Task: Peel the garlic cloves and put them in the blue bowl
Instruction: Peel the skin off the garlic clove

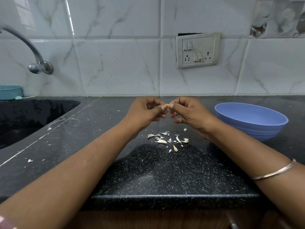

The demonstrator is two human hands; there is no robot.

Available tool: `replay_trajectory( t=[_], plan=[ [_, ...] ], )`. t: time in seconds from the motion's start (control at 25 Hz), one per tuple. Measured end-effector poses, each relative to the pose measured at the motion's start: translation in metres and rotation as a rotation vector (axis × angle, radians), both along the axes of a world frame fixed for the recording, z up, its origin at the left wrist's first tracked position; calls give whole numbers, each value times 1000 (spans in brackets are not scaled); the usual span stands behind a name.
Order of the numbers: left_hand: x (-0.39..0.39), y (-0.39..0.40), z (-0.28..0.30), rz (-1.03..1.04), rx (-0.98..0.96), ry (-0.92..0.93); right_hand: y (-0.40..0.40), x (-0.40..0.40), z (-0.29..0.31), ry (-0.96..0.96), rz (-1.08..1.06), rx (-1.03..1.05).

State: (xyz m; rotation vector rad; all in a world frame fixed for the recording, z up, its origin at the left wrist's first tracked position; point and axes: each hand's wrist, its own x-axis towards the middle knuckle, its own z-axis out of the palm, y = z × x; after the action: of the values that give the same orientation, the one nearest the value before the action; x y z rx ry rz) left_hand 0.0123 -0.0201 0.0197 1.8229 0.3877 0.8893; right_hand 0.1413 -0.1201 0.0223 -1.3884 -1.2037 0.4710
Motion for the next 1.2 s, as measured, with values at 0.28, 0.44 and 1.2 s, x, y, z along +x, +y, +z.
replay_trajectory(
  t=[0.28, 0.44, 1.2],
  plan=[
    [1, -1, -2, -14, -74, -1, 7, 7, -6, -375, -175, 43],
    [0, 0, -4, -106, -160, 48, 8, 9, -7, -472, -204, 57],
    [-8, 8, 2, -133, -303, -51, 3, 3, -1, -241, -126, 5]
  ],
)
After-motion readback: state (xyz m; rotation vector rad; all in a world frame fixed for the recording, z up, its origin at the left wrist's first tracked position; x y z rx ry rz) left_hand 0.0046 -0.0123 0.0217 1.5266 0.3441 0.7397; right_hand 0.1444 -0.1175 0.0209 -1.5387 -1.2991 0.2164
